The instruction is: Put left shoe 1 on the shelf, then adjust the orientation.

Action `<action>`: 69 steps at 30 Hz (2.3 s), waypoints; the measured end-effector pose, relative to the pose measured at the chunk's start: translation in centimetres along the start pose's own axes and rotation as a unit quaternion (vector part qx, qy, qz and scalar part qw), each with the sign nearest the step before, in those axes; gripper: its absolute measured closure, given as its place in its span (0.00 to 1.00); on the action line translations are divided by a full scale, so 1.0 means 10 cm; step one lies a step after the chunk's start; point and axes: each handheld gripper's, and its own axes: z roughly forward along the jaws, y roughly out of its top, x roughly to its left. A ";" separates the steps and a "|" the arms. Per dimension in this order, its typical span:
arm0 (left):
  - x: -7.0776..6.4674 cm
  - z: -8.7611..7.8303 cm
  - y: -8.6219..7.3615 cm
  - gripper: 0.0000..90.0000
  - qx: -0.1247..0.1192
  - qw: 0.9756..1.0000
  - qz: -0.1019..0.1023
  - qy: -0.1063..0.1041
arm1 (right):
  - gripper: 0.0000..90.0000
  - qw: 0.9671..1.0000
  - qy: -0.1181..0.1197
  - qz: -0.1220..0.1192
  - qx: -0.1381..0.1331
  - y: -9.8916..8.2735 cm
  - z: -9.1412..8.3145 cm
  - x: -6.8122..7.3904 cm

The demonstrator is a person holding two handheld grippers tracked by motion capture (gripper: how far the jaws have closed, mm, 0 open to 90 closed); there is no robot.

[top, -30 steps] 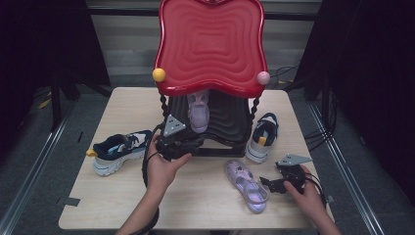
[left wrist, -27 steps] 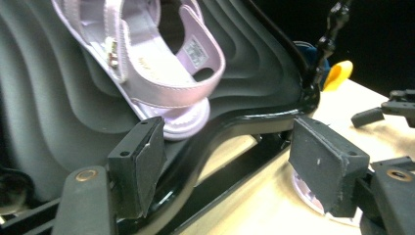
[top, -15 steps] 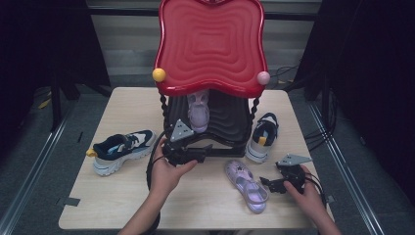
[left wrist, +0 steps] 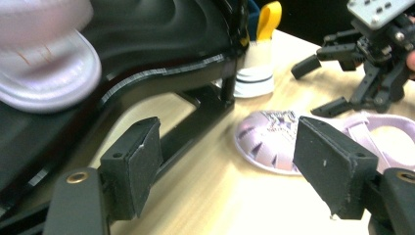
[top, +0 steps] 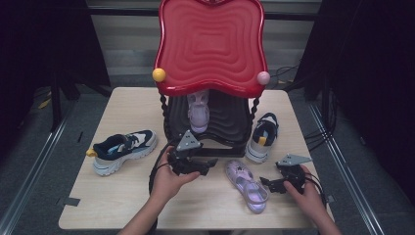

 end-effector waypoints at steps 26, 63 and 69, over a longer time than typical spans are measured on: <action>0.14 -0.15 -0.79 0.28 0.064 0.997 0.016 -0.036 | 0.10 1.000 -0.001 -0.001 0.000 0.00 0.00 0.00; 0.25 -0.14 -1.01 0.16 0.103 0.993 0.054 -0.014 | 0.17 1.000 0.022 0.019 -0.006 0.02 -0.23 -0.01; 0.25 -0.14 -1.00 0.15 0.105 0.993 0.056 -0.016 | 0.20 0.998 0.032 0.040 -0.034 0.06 -0.35 0.01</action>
